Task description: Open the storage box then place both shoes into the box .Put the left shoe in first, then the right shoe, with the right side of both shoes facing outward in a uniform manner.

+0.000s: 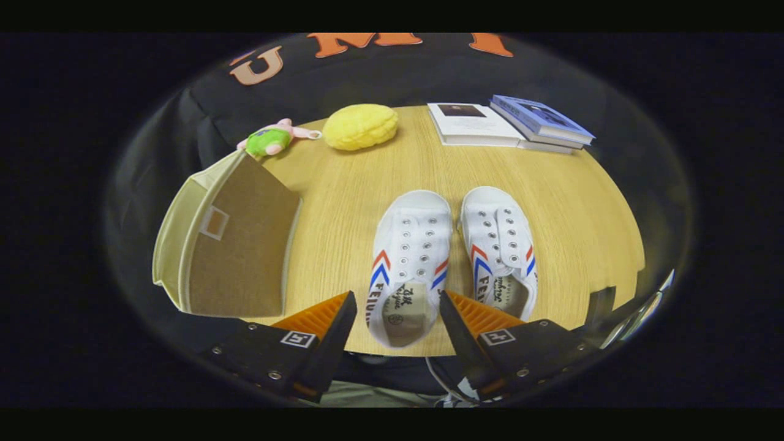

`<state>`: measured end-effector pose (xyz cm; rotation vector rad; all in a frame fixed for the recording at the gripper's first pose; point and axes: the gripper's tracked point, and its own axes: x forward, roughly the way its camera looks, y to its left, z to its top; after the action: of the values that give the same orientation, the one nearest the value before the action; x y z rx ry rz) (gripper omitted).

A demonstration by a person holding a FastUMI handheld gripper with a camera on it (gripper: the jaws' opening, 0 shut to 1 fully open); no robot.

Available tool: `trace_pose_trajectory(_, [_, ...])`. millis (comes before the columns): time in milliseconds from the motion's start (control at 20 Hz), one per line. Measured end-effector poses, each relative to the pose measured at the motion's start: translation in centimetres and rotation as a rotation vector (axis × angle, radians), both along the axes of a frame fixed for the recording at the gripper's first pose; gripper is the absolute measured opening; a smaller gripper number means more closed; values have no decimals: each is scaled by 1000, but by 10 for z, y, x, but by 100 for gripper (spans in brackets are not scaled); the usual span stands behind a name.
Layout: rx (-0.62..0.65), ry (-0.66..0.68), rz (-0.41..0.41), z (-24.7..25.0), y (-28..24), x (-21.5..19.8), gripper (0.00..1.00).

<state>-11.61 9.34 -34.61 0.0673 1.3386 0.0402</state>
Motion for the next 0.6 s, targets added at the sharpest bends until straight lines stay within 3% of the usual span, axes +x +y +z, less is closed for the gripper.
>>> trace_pose_trajectory(350, [46,85,-117,-52,-14,8,58])
trace_pose_trajectory(550, [61,52,-144,-56,-16,10,31])
trace_pose_trajectory(600, [69,50,-163,-54,-17,10,18])
